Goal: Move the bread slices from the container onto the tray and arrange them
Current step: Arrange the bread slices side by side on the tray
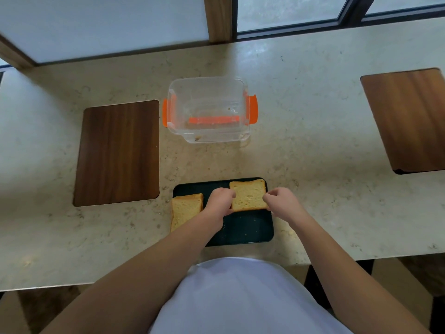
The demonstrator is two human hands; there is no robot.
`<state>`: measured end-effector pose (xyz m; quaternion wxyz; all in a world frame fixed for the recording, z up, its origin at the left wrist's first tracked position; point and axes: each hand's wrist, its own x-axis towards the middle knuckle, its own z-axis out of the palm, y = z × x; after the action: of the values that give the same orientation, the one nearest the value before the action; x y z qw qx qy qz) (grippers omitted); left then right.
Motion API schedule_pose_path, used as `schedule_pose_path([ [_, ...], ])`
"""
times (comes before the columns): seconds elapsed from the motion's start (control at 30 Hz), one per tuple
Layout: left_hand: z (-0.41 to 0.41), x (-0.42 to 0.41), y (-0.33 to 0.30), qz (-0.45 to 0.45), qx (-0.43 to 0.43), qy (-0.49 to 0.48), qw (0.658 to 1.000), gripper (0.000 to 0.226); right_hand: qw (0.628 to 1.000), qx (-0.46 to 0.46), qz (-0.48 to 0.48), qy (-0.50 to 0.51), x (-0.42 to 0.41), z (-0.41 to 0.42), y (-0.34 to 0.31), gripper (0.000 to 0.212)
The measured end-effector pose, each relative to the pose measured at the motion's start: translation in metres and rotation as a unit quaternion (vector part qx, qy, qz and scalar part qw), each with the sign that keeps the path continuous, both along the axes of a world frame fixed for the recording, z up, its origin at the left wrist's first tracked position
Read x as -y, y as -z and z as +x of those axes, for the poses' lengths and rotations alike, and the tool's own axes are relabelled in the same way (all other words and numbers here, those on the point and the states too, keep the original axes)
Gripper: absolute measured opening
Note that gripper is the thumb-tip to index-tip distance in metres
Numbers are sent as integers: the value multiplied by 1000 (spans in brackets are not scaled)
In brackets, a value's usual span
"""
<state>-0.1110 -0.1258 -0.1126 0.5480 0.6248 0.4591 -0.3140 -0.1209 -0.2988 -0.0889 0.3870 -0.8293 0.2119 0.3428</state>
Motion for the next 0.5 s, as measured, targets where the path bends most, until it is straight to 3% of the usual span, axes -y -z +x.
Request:
schedule_pose_path([
  [0.3,4,-4,3,-17,5,5,1000,16,999,18,-32,-29,-2,1,3,33],
  [0.5,-1,-5,-7,-34,31,44,998,36,998,20,-37,-45,-1,2,7,34],
])
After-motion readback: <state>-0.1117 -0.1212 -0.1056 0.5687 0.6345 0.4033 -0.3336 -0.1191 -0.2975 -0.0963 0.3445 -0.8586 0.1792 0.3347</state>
